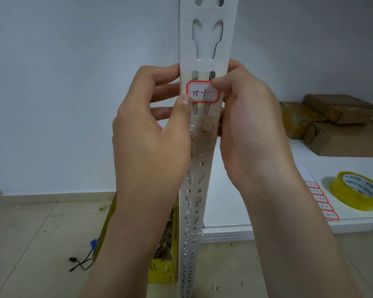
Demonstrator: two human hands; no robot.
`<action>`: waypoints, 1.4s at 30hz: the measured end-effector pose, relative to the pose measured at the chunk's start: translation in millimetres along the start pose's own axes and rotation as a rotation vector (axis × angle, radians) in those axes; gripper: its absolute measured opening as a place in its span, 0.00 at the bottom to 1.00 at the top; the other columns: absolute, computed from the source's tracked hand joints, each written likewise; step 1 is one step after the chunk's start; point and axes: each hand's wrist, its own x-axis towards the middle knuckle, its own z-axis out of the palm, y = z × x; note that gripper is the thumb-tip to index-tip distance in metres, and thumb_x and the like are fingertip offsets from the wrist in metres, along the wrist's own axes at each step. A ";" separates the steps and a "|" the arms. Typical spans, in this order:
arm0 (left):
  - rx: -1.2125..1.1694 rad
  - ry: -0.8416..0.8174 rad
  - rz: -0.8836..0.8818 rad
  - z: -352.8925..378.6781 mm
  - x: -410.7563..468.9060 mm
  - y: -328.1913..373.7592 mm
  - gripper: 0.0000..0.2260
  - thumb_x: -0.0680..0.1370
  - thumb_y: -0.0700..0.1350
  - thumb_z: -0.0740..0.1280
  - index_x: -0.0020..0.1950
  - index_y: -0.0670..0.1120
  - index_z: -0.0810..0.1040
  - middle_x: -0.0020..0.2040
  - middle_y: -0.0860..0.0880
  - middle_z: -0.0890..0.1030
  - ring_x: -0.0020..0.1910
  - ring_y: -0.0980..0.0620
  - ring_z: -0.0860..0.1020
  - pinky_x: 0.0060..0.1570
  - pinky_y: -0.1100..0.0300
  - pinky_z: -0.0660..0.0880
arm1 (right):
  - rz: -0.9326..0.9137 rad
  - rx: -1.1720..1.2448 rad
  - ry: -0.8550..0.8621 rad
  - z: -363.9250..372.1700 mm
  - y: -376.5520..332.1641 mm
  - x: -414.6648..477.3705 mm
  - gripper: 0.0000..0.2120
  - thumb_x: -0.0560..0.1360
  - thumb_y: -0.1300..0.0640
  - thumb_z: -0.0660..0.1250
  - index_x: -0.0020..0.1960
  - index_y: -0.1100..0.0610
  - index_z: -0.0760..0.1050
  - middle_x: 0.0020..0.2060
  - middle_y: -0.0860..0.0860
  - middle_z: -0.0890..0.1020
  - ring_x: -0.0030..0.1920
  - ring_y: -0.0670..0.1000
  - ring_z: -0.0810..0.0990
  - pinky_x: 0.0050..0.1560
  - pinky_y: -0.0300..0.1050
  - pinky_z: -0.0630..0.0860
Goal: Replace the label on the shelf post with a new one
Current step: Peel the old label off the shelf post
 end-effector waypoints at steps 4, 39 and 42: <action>0.005 -0.003 0.005 -0.2 -0.3 -0.4 0.11 0.81 0.44 0.69 0.62 0.56 0.78 0.55 0.60 0.85 0.49 0.59 0.83 0.46 0.56 0.83 | 0.000 -0.030 0.009 -0.2 -0.1 0.8 0.16 0.78 0.61 0.58 0.59 0.50 0.78 0.45 0.50 0.85 0.40 0.48 0.81 0.34 0.42 0.74; 0.028 0.011 0.024 1.0 -0.3 -1.0 0.11 0.81 0.45 0.69 0.62 0.56 0.77 0.56 0.61 0.84 0.51 0.60 0.83 0.47 0.56 0.84 | -0.093 -0.063 -0.001 -9.1 4.2 -1.4 0.20 0.73 0.59 0.61 0.62 0.47 0.77 0.50 0.49 0.86 0.45 0.48 0.86 0.34 0.37 0.77; 0.018 0.004 0.022 0.5 -0.5 -0.6 0.11 0.81 0.45 0.69 0.61 0.56 0.77 0.55 0.61 0.84 0.51 0.60 0.83 0.47 0.57 0.83 | -0.304 -0.203 0.155 -12.4 8.3 -12.5 0.13 0.79 0.60 0.66 0.62 0.50 0.73 0.50 0.46 0.84 0.43 0.40 0.85 0.35 0.31 0.77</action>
